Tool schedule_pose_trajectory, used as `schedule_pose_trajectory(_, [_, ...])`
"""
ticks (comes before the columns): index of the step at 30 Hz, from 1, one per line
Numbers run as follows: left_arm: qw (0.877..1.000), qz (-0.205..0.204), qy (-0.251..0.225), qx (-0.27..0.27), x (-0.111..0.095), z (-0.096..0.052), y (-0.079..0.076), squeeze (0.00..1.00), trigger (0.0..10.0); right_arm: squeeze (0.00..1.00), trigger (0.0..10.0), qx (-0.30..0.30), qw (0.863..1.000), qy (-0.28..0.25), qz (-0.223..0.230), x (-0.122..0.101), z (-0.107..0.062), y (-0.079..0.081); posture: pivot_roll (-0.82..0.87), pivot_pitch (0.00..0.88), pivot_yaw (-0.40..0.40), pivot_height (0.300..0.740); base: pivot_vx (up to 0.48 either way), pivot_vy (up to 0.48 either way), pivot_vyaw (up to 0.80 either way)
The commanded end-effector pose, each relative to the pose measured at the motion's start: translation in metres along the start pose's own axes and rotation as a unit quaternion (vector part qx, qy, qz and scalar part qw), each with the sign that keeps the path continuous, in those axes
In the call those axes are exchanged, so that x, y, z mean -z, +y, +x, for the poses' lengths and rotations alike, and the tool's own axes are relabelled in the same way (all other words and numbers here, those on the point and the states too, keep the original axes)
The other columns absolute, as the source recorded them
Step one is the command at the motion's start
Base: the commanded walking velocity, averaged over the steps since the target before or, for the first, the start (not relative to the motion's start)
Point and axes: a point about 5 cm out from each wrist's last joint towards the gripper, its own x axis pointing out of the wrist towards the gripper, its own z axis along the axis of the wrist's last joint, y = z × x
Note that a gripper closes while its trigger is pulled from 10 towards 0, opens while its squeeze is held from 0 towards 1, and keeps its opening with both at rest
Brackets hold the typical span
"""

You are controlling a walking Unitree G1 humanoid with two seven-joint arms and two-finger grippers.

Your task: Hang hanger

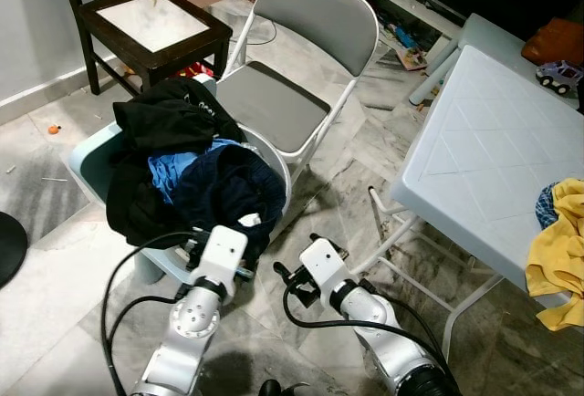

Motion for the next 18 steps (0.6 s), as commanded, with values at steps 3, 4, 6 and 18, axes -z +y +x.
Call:
schedule_pose_trajectory(3, [0.997,0.036,-0.063,0.036,-0.026,0.006,-0.020,1.00,10.0,0.00,10.0,0.001,1.000,0.013,-0.006,0.007,-0.003,-0.006,0.22,0.178,-0.306,0.740,0.000,0.000,0.00])
schedule_pose_trajectory(4, [0.995,0.049,-0.075,0.036,-0.030,0.006,-0.021,1.00,10.0,0.00,10.0,0.001,1.000,0.013,-0.006,0.007,-0.003,-0.007,0.22,0.178,-0.306,0.740,0.000,0.000,0.00])
schedule_pose_trajectory(6, [0.993,0.059,-0.095,0.037,-0.036,0.005,-0.022,1.00,10.0,0.00,10.0,0.004,1.000,0.014,-0.007,0.007,-0.004,-0.009,0.22,0.178,-0.305,0.740,0.000,0.000,0.00])
schedule_pose_trajectory(18, [0.999,0.001,-0.011,0.038,-0.011,0.008,-0.023,1.00,10.0,0.00,10.0,0.017,1.000,0.018,-0.012,0.009,-0.004,-0.013,0.22,0.190,-0.312,0.740,0.000,0.000,0.00])
